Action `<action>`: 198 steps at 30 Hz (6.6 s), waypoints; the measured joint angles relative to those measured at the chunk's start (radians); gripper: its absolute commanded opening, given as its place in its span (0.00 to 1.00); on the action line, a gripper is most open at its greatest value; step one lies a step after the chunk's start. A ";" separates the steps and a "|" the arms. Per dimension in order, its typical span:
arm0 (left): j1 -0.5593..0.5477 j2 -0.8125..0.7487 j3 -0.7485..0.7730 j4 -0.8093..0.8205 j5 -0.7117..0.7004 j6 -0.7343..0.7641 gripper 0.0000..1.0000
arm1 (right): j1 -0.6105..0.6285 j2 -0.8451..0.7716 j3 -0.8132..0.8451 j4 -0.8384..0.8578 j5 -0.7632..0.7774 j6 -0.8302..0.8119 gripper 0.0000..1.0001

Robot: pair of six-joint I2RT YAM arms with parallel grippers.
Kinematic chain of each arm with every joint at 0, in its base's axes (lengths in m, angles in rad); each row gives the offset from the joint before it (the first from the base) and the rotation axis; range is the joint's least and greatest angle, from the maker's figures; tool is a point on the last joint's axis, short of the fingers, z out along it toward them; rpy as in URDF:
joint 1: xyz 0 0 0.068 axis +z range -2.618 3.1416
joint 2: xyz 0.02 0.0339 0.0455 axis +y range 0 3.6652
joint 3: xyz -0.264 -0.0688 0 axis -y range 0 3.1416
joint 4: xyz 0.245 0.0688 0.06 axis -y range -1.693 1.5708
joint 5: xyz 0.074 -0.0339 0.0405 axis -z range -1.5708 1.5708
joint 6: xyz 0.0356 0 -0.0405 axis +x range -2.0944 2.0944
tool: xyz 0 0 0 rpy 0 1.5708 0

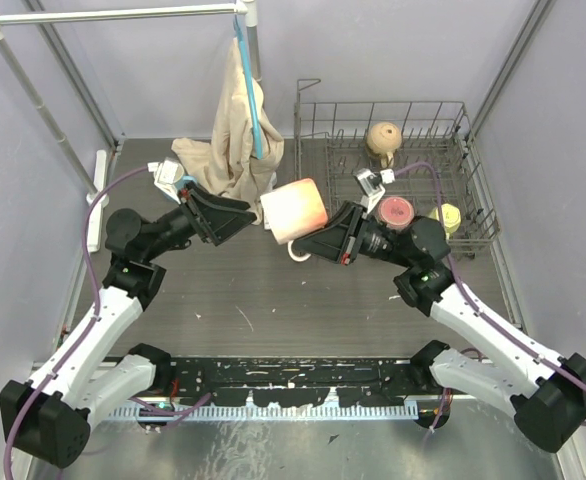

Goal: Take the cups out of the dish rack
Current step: Unload the cup from the dish rack, then place the cup at the center of the board.

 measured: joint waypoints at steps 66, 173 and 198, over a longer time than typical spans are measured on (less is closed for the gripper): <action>0.028 -0.097 0.062 -0.298 -0.057 0.116 0.00 | 0.211 0.153 0.029 0.083 0.241 -0.085 0.69; 0.315 0.867 0.813 -1.253 -0.697 0.378 0.58 | 0.137 -0.368 -0.011 -0.620 0.655 -0.534 0.70; -0.058 0.147 0.470 -1.137 -0.713 0.322 0.69 | 0.073 0.063 0.341 -0.826 1.061 -0.754 0.72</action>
